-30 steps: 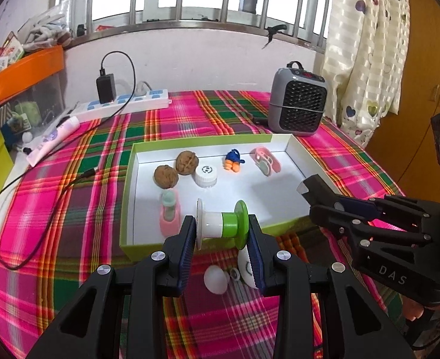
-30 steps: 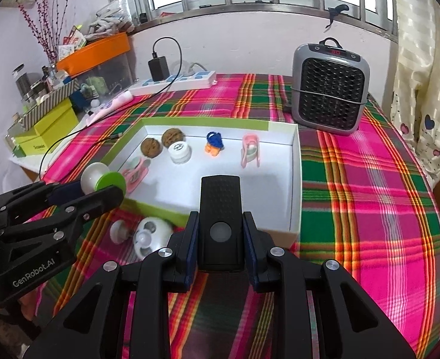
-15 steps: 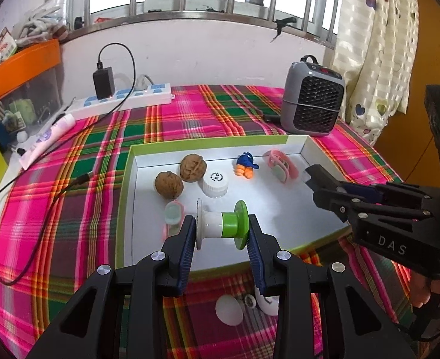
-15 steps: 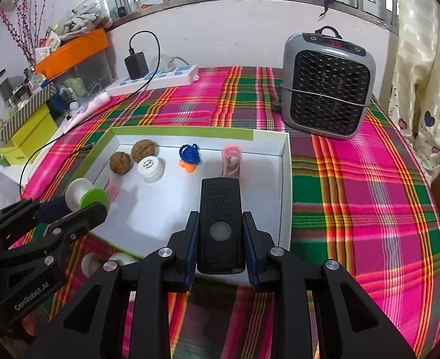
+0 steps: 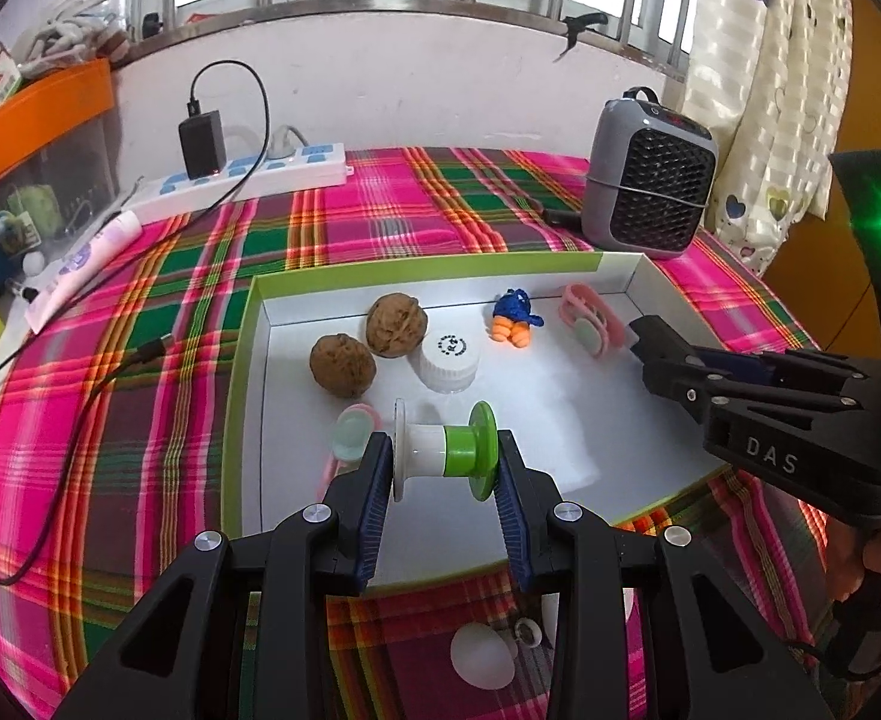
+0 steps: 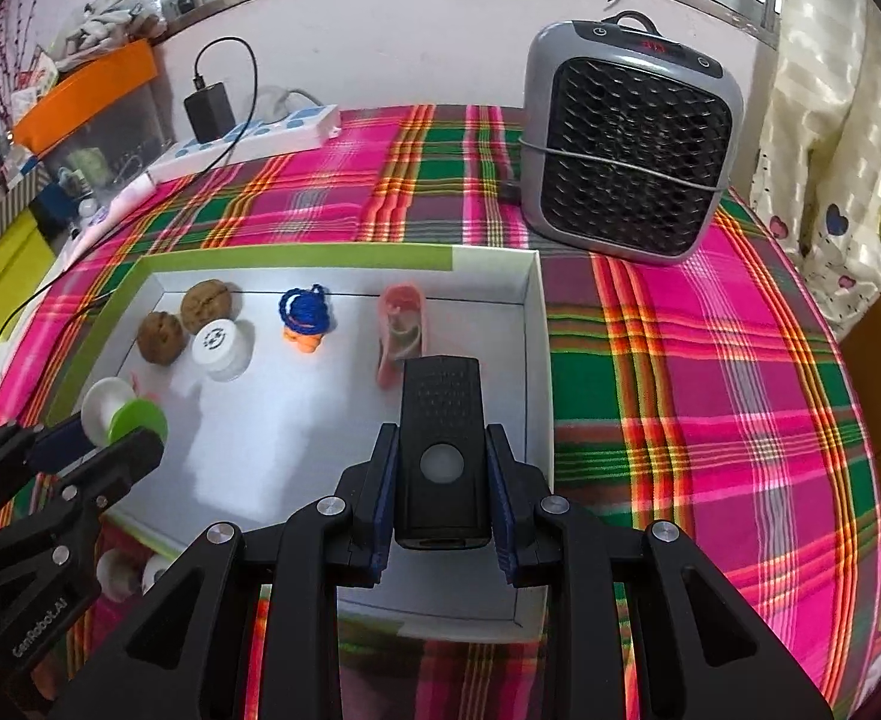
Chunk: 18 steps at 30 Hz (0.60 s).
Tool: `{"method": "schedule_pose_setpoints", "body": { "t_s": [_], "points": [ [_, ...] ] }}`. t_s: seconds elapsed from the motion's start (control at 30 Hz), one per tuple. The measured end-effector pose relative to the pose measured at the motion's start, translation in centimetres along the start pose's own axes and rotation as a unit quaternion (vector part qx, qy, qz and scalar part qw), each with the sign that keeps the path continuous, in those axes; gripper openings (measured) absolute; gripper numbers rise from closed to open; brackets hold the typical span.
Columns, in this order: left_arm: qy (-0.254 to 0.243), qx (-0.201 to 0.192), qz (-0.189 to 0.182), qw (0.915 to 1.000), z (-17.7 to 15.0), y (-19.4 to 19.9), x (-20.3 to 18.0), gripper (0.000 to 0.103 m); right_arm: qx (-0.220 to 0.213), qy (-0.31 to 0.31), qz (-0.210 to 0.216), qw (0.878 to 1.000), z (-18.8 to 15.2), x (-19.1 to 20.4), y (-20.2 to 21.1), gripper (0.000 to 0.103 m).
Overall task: Organize objects
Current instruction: 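Carry the suction toy in the left tool over the box while the right tool carries the black block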
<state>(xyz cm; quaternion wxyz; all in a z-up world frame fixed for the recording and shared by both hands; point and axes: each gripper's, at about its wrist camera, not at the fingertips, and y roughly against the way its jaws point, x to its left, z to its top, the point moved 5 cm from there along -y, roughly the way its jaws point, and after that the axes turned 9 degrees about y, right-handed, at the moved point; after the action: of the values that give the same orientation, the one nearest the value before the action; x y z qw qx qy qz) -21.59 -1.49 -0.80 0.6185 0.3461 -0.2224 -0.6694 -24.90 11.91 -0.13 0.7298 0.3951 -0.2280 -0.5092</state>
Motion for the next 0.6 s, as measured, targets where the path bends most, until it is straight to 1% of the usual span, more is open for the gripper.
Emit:
{"method": "schedule_pose_setpoints", "body": {
  "t_s": [0.17,0.3,0.6],
  "points": [
    [0.000,0.003,0.002,1.0000,0.0,-0.4,0.0,0.032,0.001,-0.005,-0.006,1.000,0.6,-0.2,-0.3,0.028],
    [0.000,0.006,0.006,1.0000,0.2,-0.7,0.1,0.032,0.001,-0.001,-0.018,1.000,1.1,-0.1,-0.8,0.028],
    [0.000,0.008,0.013,0.9999,0.7,-1.5,0.0,0.032,-0.001,0.008,-0.024,1.000,1.5,0.1,-1.5,0.028]
  ]
}}
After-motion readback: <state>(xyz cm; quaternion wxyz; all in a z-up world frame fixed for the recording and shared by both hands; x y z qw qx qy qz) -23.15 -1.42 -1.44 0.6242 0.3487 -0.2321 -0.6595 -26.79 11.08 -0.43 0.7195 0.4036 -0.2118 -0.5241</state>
